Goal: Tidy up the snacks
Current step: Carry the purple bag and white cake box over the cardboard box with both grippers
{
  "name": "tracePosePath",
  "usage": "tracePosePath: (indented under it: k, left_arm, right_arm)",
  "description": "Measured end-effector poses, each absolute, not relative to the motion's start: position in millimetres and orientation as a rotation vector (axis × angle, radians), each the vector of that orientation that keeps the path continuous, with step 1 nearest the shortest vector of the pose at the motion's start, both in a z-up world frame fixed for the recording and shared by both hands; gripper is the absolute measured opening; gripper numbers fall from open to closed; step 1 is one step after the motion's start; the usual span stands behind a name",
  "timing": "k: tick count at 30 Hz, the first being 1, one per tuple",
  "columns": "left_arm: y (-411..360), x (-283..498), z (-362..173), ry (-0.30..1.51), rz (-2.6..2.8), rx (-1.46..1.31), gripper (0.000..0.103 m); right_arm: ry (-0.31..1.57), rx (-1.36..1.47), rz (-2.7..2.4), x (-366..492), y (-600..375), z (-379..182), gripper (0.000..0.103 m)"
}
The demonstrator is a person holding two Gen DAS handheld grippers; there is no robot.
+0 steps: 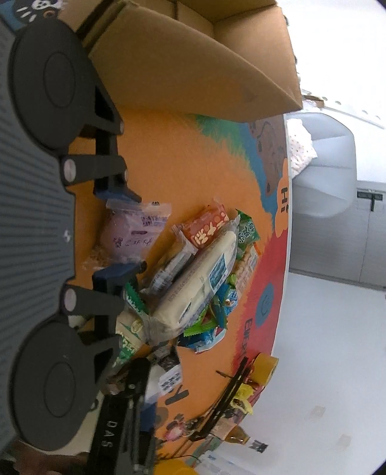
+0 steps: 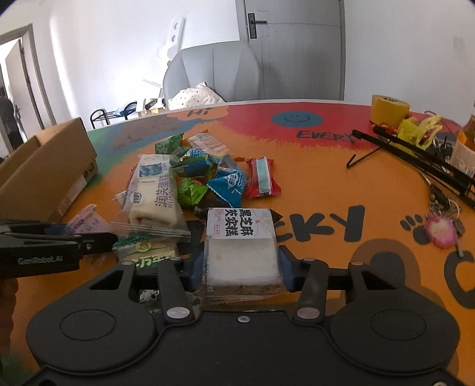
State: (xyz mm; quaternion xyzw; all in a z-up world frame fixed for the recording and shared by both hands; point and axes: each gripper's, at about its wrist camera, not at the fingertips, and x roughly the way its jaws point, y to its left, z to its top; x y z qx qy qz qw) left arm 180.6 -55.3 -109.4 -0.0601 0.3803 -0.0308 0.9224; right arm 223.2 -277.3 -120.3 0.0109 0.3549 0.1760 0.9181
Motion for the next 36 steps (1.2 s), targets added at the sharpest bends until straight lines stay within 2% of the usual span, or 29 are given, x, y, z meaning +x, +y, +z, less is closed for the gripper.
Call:
tracePosePath:
  k: [7, 12, 16, 36]
  left_arm:
    - [-56.2, 177.6, -104.3, 0.795, -0.083, -0.180, 0.030]
    - [-56.1, 174.4, -93.9, 0.765, -0.089, -0.173, 0.028]
    - [-53.4, 171.2, -81.2, 0.739, -0.101, -0.170, 0.019]
    - [-21.7, 160.3, -26.6, 0.614, -0.055, -0.130, 0.018]
  right_arm:
    - [0.721, 0.063, 0.358, 217.4, -283.8, -115.1, 0.047]
    - [0.694, 0.067, 0.362, 215.4, -281.9, -105.7, 0.047]
    - [0.673, 0.075, 0.372, 213.8, -278.7, -96.8, 0.047]
    - [0.579, 0.074, 0.480, 216.6, -233.1, -59.2, 0.046]
